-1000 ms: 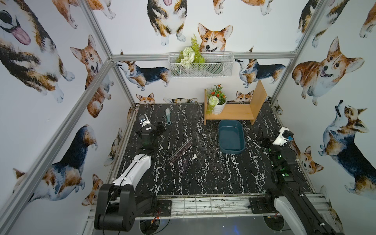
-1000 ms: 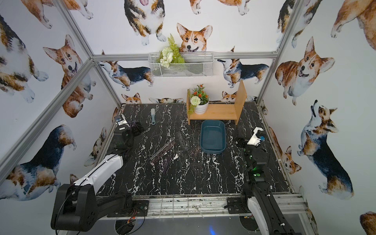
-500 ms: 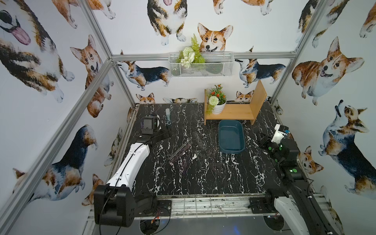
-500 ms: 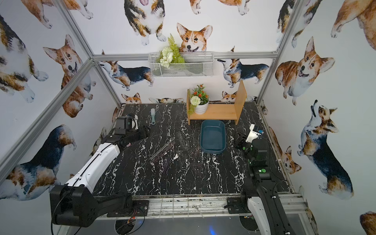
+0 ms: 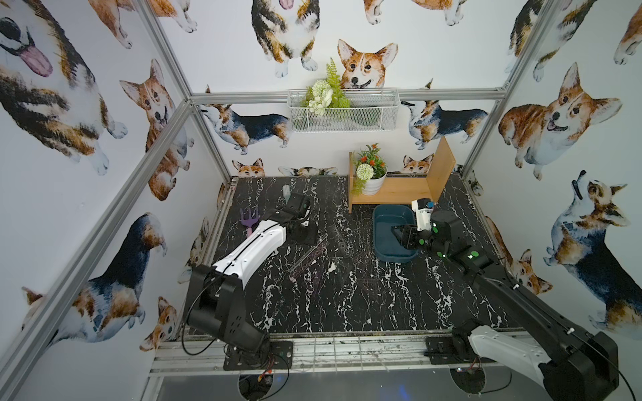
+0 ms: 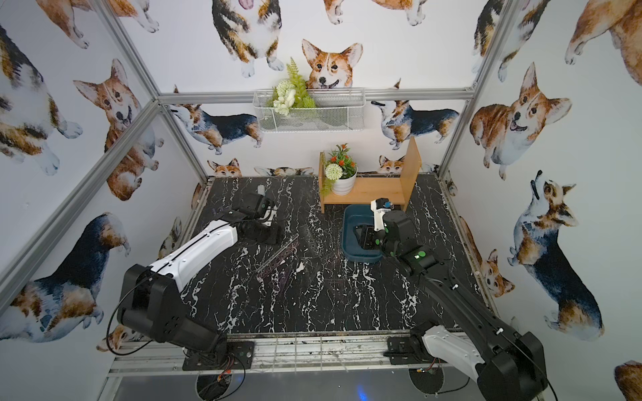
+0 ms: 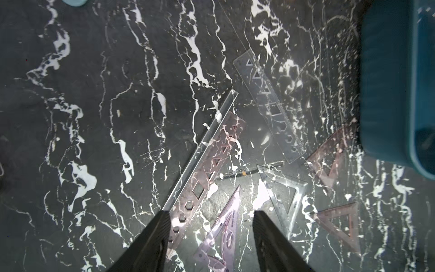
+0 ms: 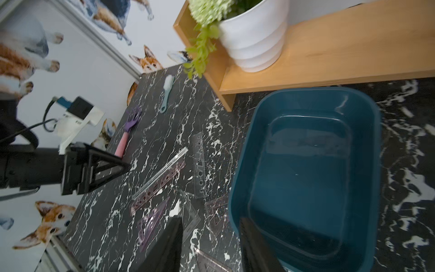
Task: Put the scattered rulers into the storage box
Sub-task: Pick up the ruler from the center of the board.
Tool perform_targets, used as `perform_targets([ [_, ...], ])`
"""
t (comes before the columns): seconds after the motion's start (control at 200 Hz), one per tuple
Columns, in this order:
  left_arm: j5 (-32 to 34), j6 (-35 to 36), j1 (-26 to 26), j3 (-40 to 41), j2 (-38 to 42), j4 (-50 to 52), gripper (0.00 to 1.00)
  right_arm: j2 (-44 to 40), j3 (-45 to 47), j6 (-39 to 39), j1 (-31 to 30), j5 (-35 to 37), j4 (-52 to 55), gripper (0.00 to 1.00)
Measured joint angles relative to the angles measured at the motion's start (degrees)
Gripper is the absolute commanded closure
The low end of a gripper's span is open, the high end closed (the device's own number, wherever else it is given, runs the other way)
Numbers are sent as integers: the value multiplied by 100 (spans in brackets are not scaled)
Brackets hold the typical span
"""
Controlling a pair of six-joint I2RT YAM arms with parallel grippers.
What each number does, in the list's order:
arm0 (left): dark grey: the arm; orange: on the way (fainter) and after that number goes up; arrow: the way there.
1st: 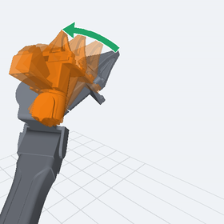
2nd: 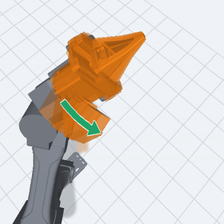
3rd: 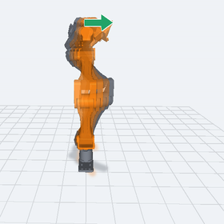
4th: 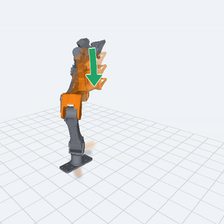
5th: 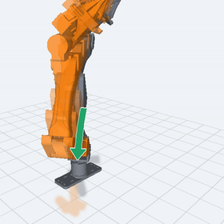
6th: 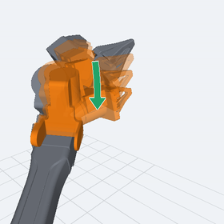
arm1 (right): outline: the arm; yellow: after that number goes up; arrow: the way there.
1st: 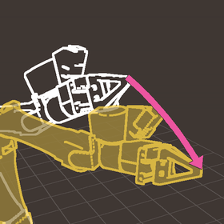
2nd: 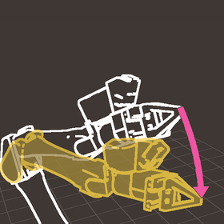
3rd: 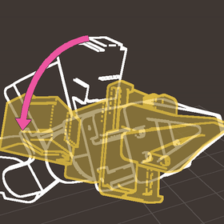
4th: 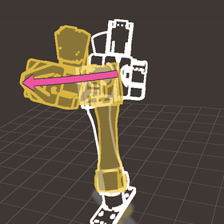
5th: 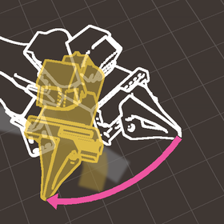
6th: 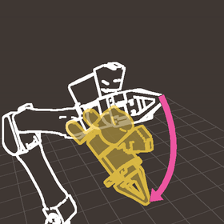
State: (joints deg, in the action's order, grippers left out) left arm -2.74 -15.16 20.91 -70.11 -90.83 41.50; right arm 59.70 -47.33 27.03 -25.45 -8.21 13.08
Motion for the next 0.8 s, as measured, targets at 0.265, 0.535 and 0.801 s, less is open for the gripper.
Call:
perform_targets([
  [0.265, 407, 407, 256, -824, -1161, 72, 47, 286, -17, -190, -376, 144, 201, 51],
  [0.535, 446, 737, 387, -1563, -2083, 20, 50, 341, 188, -173, -417, 85, 205, 54],
  [0.801, 439, 955, 391, -1816, -2522, -9, 56, 597, 181, -122, -452, 72, 114, 56],
])
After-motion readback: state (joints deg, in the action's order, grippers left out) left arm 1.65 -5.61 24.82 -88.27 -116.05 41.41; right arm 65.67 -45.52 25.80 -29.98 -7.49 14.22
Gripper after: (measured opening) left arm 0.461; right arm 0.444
